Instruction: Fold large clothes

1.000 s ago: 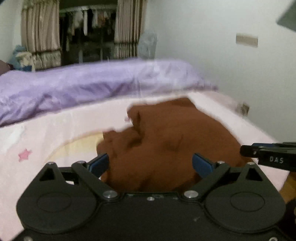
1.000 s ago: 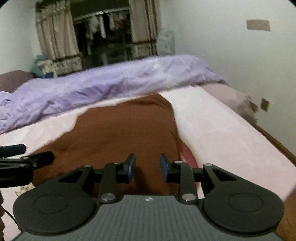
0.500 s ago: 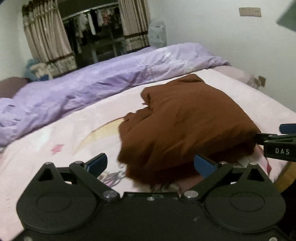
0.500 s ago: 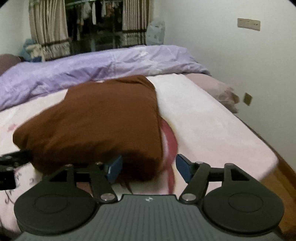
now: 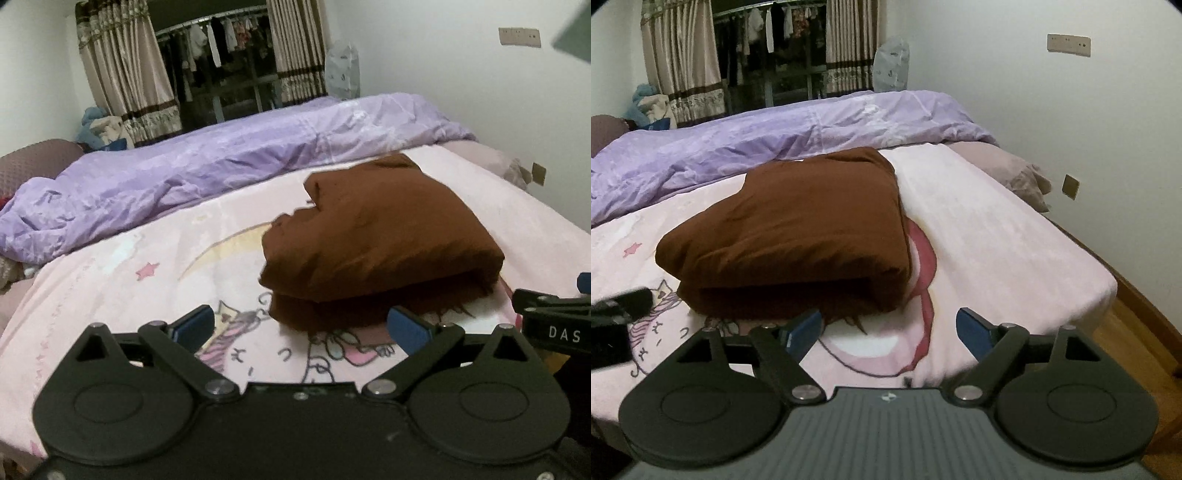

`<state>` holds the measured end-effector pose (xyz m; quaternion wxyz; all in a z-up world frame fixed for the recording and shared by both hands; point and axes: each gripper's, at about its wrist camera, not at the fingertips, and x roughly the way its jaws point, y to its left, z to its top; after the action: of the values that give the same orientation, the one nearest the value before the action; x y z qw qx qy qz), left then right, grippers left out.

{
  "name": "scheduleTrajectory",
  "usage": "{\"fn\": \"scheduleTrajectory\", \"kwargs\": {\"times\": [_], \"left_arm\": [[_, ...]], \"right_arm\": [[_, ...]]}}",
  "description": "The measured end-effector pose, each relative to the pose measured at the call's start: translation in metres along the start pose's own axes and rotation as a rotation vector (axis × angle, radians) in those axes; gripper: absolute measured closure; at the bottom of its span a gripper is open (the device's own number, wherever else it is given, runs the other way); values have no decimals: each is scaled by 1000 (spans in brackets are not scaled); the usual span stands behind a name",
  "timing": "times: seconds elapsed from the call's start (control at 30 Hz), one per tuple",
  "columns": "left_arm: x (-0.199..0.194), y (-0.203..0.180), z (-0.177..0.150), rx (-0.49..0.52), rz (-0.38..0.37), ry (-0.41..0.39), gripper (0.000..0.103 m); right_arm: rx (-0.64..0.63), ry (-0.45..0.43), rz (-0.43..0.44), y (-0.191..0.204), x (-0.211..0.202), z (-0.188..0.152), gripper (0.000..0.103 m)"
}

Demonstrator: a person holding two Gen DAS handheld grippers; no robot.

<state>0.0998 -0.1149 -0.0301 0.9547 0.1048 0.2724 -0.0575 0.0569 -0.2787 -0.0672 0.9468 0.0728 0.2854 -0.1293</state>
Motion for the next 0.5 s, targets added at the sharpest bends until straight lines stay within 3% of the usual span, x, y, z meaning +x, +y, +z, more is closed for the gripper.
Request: {"fn": "scheduleTrajectory", "kwargs": {"times": [0.27,0.5], "left_arm": [[9,-5,-6,-2,-11,40,0],[2,-5,-5,-8,-24,25,0]], "right_arm": [[-13,6,2,4,-3,-7,6],[-10,0,4,3,-6,-6,6]]}}
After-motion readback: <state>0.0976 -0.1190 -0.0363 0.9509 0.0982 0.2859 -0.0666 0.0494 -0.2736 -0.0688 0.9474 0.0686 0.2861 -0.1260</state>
